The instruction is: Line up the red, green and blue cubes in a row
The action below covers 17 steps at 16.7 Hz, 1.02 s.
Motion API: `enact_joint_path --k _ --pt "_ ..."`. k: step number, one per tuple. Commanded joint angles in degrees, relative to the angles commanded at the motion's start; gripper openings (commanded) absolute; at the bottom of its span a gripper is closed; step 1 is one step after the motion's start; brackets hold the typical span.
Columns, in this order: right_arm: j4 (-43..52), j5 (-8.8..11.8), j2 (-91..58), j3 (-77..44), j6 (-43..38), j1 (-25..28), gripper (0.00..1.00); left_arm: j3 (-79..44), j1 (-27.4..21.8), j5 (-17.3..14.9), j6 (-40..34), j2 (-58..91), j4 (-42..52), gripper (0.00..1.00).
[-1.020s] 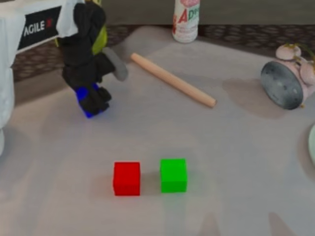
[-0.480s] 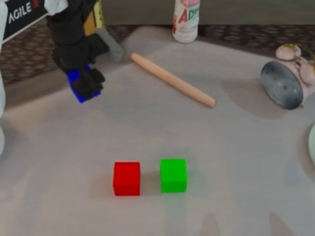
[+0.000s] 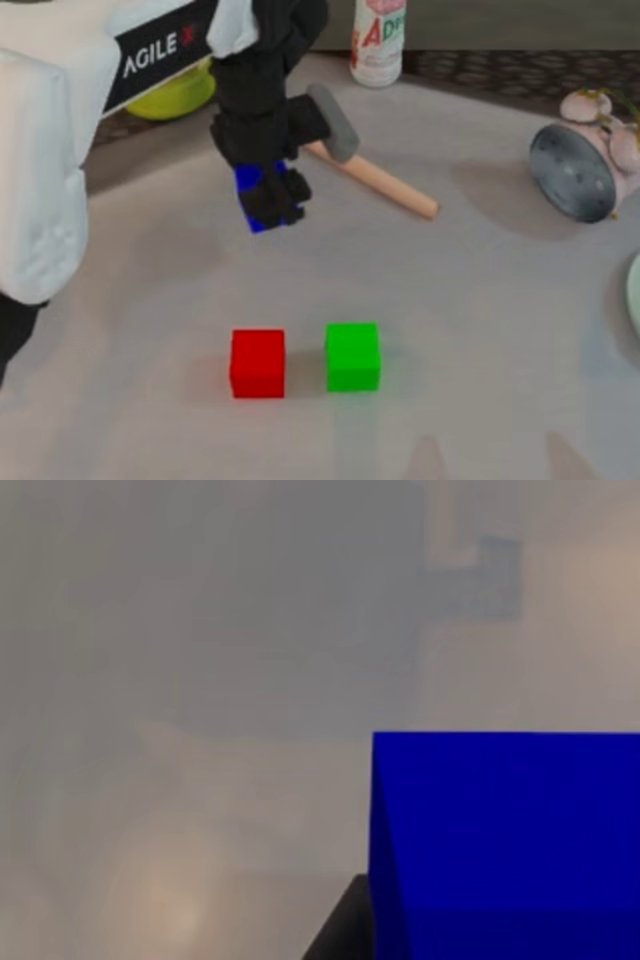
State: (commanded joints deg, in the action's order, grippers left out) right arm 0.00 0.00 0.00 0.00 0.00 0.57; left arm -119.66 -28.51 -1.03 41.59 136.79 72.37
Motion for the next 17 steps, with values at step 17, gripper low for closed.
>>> enact_joint_path --k 17 --pt "0.00 0.00 0.00 0.00 0.00 0.00 1.00 2.47 -25.55 -0.19 -4.37 -0.44 -2.20 0.00"
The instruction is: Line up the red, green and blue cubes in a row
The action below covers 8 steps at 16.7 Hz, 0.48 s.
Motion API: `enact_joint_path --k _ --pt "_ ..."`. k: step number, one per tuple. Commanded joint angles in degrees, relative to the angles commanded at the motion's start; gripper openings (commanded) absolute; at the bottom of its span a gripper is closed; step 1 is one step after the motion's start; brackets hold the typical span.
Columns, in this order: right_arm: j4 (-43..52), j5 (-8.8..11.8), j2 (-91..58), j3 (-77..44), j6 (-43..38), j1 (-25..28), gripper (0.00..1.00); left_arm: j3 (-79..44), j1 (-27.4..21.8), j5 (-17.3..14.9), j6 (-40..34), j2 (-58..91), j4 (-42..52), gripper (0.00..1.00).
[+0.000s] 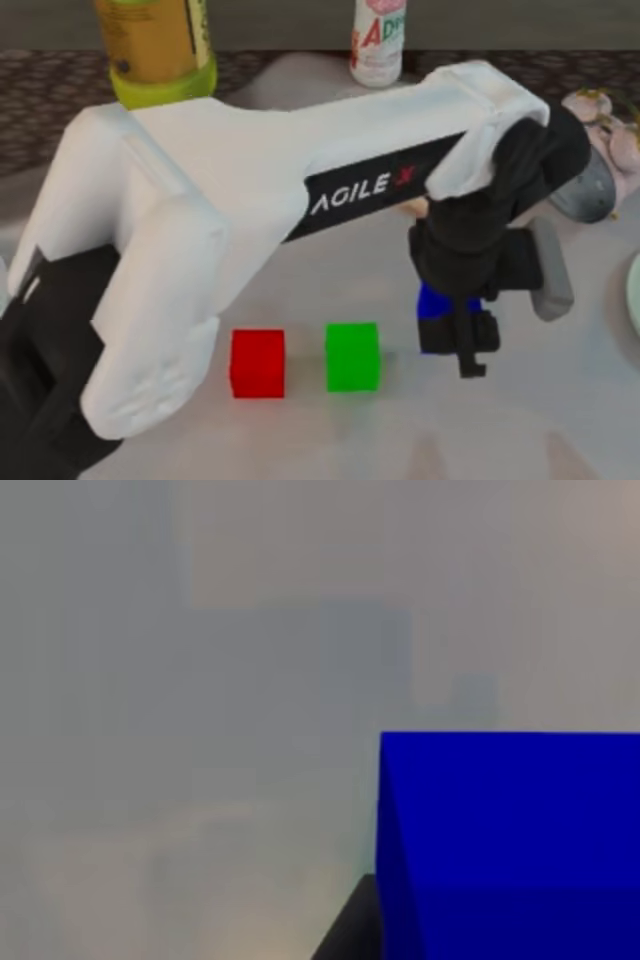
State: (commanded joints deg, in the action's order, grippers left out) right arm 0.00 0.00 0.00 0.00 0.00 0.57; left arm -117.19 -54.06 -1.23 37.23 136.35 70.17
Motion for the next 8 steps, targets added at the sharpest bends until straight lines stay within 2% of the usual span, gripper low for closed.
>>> enact_joint_path --k 4,8 --pt "0.00 0.00 0.00 0.00 0.00 0.00 1.00 5.77 0.04 -0.10 -0.42 1.95 -8.01 0.00" --pt "0.00 0.00 0.00 0.00 0.00 0.00 1.00 6.67 0.02 -0.06 -0.46 2.29 -9.09 0.00"
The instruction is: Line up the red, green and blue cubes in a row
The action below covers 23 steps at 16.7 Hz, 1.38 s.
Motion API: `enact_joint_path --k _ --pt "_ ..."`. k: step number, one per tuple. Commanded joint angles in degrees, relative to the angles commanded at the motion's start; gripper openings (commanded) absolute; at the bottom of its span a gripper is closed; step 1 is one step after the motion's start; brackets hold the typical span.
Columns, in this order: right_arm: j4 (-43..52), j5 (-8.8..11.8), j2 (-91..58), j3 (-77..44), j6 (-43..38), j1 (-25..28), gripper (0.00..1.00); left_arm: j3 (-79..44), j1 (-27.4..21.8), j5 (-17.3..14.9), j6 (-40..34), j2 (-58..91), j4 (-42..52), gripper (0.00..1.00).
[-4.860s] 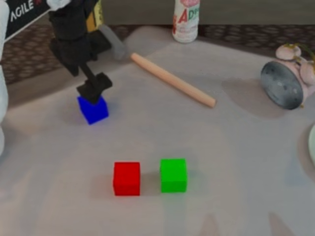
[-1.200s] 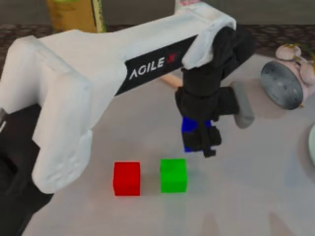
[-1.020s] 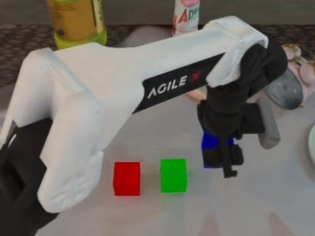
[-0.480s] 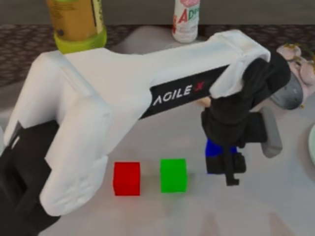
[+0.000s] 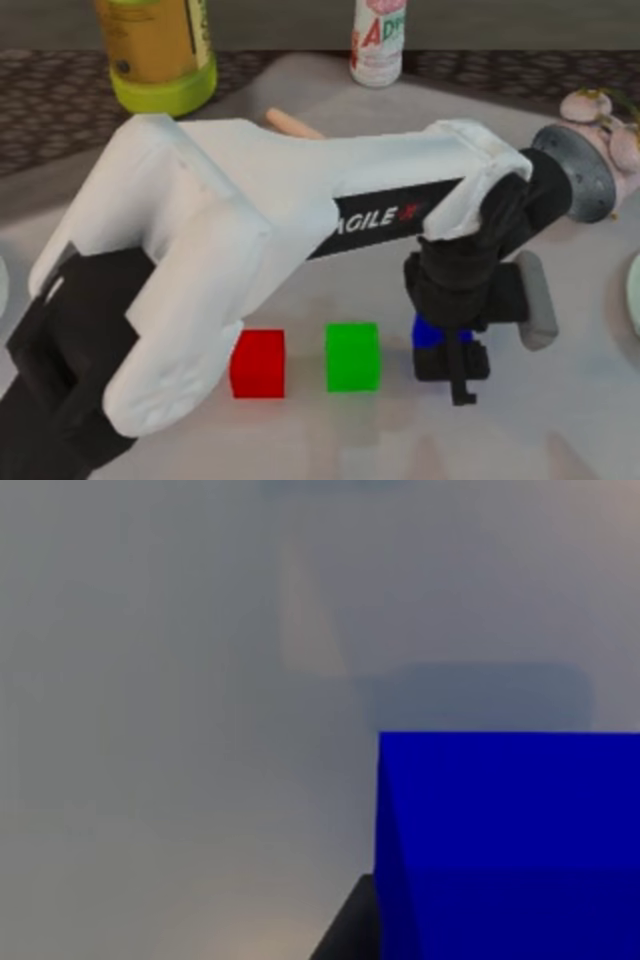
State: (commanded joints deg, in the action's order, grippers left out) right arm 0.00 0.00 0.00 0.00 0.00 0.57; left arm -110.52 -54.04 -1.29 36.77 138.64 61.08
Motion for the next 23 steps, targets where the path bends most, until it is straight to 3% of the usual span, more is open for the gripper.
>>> enact_joint_path --k 1,14,23 --pt "0.00 0.00 0.00 0.00 0.00 0.00 1.00 0.00 0.00 0.00 0.00 0.00 0.00 0.00" --pt "0.00 0.00 0.00 0.00 0.00 0.00 1.00 0.00 0.00 0.00 0.00 0.00 0.00 0.98" --pt "0.00 0.00 0.00 0.00 0.00 0.00 1.00 -0.01 0.10 0.00 0.00 -0.02 0.01 1.00"
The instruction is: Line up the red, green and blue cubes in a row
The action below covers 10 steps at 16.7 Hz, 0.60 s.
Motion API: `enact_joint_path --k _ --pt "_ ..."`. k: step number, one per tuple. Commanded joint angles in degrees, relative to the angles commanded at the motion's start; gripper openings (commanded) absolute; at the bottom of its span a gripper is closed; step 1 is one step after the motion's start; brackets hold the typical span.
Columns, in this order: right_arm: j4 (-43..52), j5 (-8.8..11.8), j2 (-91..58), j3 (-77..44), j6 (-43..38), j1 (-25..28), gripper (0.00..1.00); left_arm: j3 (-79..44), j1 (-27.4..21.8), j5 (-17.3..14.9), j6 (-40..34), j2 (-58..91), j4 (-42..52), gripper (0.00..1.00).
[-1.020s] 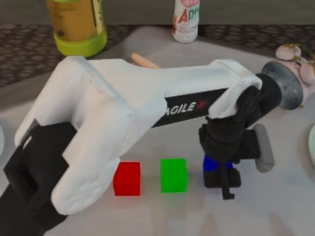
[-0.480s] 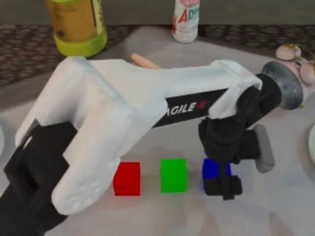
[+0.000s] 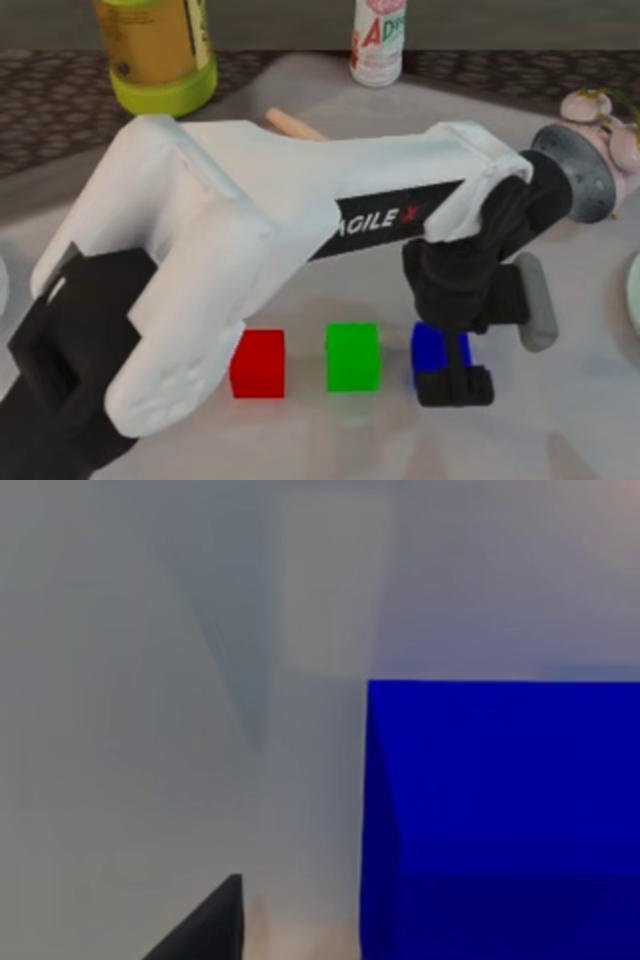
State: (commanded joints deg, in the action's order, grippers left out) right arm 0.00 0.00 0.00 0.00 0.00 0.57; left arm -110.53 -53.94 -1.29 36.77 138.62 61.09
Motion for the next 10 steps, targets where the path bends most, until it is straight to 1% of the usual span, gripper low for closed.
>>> enact_joint_path --k 2,7,10 --pt "0.00 0.00 0.00 0.00 0.00 0.00 1.00 -0.99 -0.08 0.03 0.17 -0.11 0.99 1.00" --pt "0.00 0.00 0.00 0.00 0.00 0.00 1.00 -8.73 0.77 -0.01 0.20 -1.93 11.40 1.00" --pt "0.00 0.00 0.00 0.00 0.00 0.00 1.00 -10.96 1.22 0.03 0.05 -2.85 13.81 1.00"
